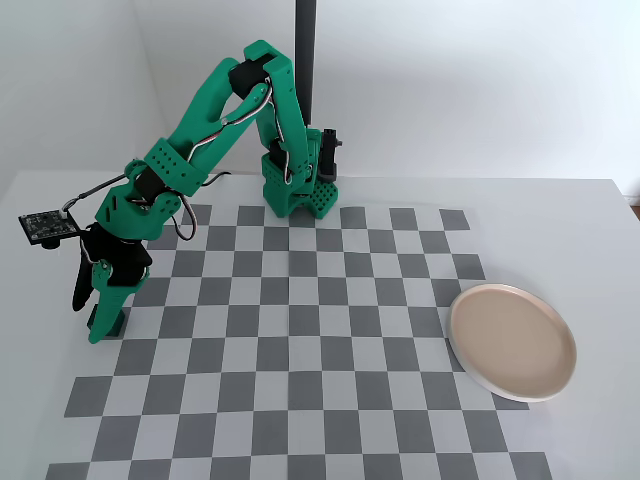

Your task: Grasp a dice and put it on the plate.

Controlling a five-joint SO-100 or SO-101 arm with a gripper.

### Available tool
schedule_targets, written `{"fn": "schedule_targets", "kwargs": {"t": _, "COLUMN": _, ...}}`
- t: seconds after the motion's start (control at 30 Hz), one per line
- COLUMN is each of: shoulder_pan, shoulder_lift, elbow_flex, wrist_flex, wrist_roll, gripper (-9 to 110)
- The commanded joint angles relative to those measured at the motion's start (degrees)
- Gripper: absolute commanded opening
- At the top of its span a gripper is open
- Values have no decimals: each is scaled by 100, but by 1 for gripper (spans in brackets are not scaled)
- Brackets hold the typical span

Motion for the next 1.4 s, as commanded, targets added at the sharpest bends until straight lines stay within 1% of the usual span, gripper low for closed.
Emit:
{"fn": "schedule_targets", "kwargs": {"t": 0.0, "shoulder_pan": 9, "shoulder_lift": 44, "elbow_flex": -492, "wrist_flex": -44, "wrist_roll": -18, "gripper": 23}}
{"fn": "schedule_targets", "kwargs": {"t": 0.33, "shoulder_pan": 0, "shoulder_lift": -272, "elbow_flex": -501, "wrist_flex": -158, "wrist_roll": -105, "gripper": 25}}
{"fn": "schedule_targets", "kwargs": {"t": 1.37, "shoulder_pan": 70, "shoulder_lift": -809, "elbow_flex": -501, "wrist_flex": -325, "wrist_roll": -422, "gripper": 24}}
